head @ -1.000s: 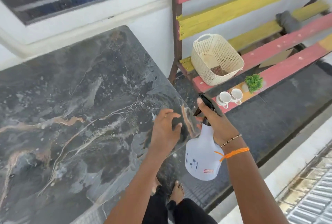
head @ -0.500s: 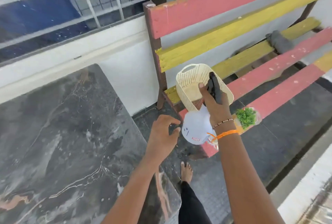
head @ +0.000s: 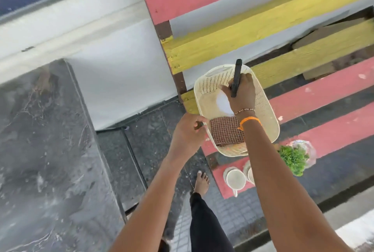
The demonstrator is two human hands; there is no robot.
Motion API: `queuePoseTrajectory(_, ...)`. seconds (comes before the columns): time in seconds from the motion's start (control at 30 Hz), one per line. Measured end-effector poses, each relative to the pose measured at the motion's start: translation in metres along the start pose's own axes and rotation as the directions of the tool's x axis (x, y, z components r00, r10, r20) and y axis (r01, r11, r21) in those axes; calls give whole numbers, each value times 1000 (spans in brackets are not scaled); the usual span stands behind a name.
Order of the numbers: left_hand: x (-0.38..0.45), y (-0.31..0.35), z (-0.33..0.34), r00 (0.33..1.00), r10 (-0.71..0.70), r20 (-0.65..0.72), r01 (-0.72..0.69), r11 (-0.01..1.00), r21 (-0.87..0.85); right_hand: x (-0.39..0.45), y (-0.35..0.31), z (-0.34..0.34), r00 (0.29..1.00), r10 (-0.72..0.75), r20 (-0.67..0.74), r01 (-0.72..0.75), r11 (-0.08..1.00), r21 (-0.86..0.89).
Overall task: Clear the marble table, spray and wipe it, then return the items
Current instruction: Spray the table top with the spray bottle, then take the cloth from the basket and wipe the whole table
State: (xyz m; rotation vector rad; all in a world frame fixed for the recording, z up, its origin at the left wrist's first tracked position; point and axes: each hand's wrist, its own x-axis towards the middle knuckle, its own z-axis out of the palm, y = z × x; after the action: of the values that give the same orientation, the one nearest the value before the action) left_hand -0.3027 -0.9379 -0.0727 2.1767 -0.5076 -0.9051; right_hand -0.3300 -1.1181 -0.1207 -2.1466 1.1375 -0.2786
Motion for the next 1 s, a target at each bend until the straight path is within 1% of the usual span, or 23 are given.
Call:
queuePoseTrajectory(0.07, 13, -2, 6, 1000, -30, -1, 30, 999, 17, 12, 11, 12, 998, 56, 34, -57, 998, 18)
queuePoseTrajectory(0.13, 21, -4, 9, 999, -44, -5, 44, 999, 30, 11, 18, 25, 995, 74, 62, -76, 996, 39)
queuePoseTrajectory(0.2, 25, -7, 13, 998, -69, -4, 69, 997, 20, 5, 22, 37, 993, 82, 86, -90, 990, 105)
queuePoseTrajectory(0.33, 26, -9, 19, 994, -102, 27, 102, 995, 16, -3, 30, 45, 998, 22, 62, -36, 973, 227)
queuePoseTrajectory(0.4, 24, -8, 21, 993, -111, 34, 111, 994, 7, -4, 40, 43, 997, 47, 56, -61, 961, 268)
queuePoseTrajectory(0.43, 24, -8, 21, 992, -119, 34, 119, 993, -5, -6, 47, 43, 995, 80, 57, -92, 961, 262)
queuePoseTrajectory(0.5, 23, -6, 23, 991, -130, 37, 131, 991, -26, -9, 64, 44, 979, 174, 107, -191, 967, 170)
queuePoseTrajectory(0.53, 22, -6, 24, 990, -134, 42, 135, 990, -29, -10, 76, 48, 959, 225, 175, -241, 968, 76)
queuePoseTrajectory(0.57, 22, -6, 25, 990, -135, 48, 137, 990, -31, -10, 86, 52, 926, 273, 262, -266, 962, -62)
queuePoseTrajectory(0.6, 21, -7, 26, 989, -137, 54, 139, 990, -30, -11, 96, 56, 885, 307, 351, -238, 945, -225)
queuePoseTrajectory(0.63, 21, -8, 26, 989, -139, 58, 141, 990, -29, -11, 103, 58, 849, 324, 418, -164, 913, -373)
queuePoseTrajectory(0.67, 20, -9, 27, 989, -139, 58, 141, 990, -23, -11, 110, 61, 831, 323, 454, -78, 874, -479)
queuePoseTrajectory(0.7, 19, -11, 28, 989, -136, 54, 138, 990, -20, -10, 115, 63, 831, 304, 466, 4, 835, -550)
queuePoseTrajectory(0.77, 15, -14, 29, 990, -134, 49, 135, 991, -19, -9, 118, 62, 848, 237, 474, 146, 755, -639)
queuePoseTrajectory(0.83, 10, -17, 31, 988, -144, 61, 146, 989, -33, -10, 115, 58, 844, 192, 501, 246, 692, -679)
queuePoseTrajectory(0.87, 7, -18, 32, 987, -149, 67, 151, 988, -37, -11, 112, 55, 835, 188, 518, 263, 690, -674)
queuePoseTrajectory(0.9, 4, -18, 32, 986, -147, 72, 150, 988, -36, -14, 110, 51, 828, 192, 527, 252, 713, -655)
queuePoseTrajectory(1.0, -4, -17, 32, 986, -144, 79, 149, 988, -51, -27, 96, 33, 833, 192, 519, 182, 791, -584)
